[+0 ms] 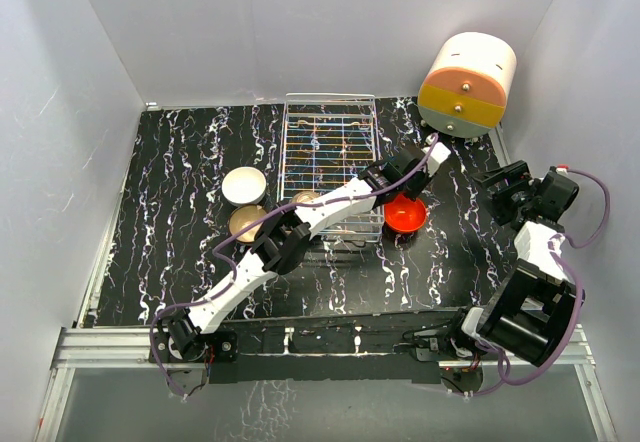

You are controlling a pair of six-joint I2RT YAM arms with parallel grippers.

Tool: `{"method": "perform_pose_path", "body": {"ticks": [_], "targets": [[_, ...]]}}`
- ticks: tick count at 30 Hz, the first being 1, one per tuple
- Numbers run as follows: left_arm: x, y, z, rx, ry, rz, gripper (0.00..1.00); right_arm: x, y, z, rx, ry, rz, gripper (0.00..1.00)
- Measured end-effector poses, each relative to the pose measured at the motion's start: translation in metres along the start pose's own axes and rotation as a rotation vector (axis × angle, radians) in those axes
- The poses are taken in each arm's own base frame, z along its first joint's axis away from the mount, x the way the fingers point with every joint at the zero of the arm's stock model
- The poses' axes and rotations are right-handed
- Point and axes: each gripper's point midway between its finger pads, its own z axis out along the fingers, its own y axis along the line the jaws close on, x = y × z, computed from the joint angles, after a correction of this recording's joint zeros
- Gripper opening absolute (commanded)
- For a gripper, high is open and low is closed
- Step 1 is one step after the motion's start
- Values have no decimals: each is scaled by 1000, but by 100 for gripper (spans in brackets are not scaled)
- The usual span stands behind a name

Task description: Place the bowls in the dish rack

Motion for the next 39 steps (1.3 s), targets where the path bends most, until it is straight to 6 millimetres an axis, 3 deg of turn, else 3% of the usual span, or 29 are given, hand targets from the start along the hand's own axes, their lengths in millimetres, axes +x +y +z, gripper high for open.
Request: {"method": "perform_pose_path", "body": {"ticks": [5,8,16,18,19,22,33,39], "targets": [[1,0,0,3,3,-3,38,-2,0,-1,-4,-5,1,84],[4,1,2,6,8,-10,40,-2,-1,-1,-5,-4,3,83],[17,2,8,10,31,-19,22,1,-5,-1,-5,-1,8,83],[17,3,9,9,29,-19,2,0,-5,-1,-6,-4,7,83],[15,4,9,6,20,-12,0,0,-5,-1,-8,-4,7,83],[-1,8,5,-12,-25,-9,0,1,-6,-1,-9,-1,9,83],[-3,0,2,57,-31,-37,0,2,-10,-1,-1,-2,25,83],[-7,-10,-13,120,-22,-99,0,-1,-12,-2,4,-9,39,83]]}}
